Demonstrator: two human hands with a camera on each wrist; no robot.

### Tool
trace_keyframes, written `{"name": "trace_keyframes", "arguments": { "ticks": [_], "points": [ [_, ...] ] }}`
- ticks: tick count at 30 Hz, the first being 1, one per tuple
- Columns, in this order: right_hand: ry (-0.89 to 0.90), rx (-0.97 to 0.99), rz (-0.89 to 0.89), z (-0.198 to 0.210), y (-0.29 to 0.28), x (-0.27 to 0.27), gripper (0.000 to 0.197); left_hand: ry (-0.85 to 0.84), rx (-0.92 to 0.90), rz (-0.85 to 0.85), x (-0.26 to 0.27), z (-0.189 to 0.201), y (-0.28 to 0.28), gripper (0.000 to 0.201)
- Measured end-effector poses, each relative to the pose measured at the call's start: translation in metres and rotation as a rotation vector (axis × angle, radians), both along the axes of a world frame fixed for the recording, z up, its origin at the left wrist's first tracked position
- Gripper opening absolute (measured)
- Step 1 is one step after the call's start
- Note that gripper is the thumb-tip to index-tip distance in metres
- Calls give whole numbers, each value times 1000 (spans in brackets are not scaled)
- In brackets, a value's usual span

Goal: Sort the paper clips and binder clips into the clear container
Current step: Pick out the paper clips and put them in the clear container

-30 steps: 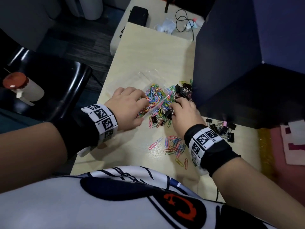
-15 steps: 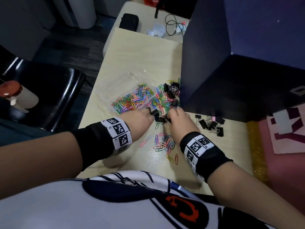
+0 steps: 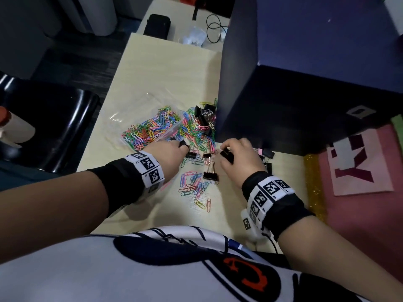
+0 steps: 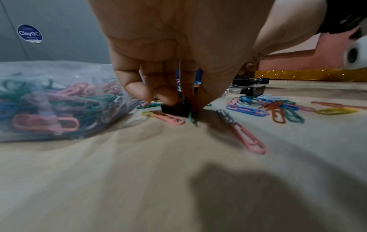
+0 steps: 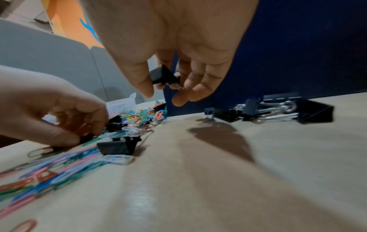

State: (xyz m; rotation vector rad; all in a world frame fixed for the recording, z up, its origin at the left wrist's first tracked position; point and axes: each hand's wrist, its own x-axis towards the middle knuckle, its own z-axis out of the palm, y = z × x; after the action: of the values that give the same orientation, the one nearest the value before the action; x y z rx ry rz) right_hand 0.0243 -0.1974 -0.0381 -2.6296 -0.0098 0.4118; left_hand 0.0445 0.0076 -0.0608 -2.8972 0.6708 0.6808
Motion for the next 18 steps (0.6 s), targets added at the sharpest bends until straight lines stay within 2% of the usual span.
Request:
{"name": "trace_keyframes", "arguments": {
  "ticks": [5, 9, 12, 15, 18],
  "points": [
    [-55, -182, -169, 1, -28, 1, 25, 21, 17, 7, 2, 5, -7, 24],
    [-63, -396, -182, -5, -35, -6, 34, -43, -15, 19, 2, 11, -17, 25],
    [-91, -329, 19, -6, -24, -11, 36, -91, -57, 39, 0, 12, -26, 27],
    [-16, -217, 345, -9, -6, -17, 37, -145, -28, 17, -4, 7, -30, 33],
    [79, -246, 507, -16, 7, -19, 38, -138, 28, -18, -4, 3, -28, 37]
  ]
}}
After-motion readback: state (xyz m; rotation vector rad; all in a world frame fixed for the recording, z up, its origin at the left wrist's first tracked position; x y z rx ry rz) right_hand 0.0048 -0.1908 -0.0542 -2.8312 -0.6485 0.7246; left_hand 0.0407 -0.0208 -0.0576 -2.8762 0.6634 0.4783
